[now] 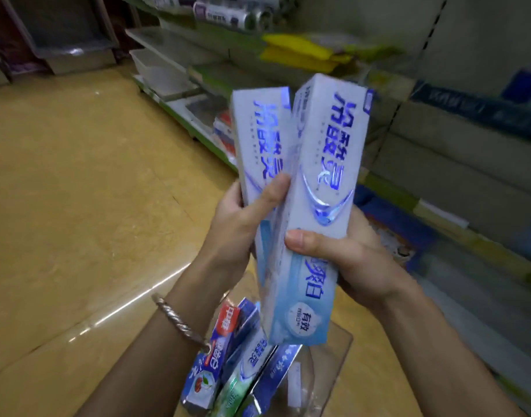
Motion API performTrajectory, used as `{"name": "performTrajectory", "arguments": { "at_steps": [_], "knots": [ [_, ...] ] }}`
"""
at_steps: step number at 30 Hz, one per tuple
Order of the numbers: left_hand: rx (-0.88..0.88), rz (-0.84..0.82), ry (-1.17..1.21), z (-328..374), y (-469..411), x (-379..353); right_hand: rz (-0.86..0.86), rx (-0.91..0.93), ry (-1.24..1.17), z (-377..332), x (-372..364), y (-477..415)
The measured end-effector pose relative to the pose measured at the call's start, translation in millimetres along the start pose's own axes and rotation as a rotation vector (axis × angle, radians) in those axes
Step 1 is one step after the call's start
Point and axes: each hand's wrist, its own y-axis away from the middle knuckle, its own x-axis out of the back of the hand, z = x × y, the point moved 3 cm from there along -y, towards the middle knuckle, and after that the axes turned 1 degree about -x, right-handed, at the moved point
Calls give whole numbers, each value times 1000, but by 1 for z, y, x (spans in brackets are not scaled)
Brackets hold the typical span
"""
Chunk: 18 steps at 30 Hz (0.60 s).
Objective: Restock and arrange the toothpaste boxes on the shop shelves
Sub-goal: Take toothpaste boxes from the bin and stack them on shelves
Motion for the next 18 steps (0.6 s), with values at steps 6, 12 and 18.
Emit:
{"name": "performTrajectory", "arguments": {
  "at_steps": [6,12,18],
  "knots": [
    [-41,-4,75,145,-26,-101,55,-45,46,-184,18,-4],
    [-103,-61,95,316,-55,-218,106,54,73,-392,36,3],
    [-196,-155,126,471,-69,-334,121,142,246,-597,57,28]
  ]
}}
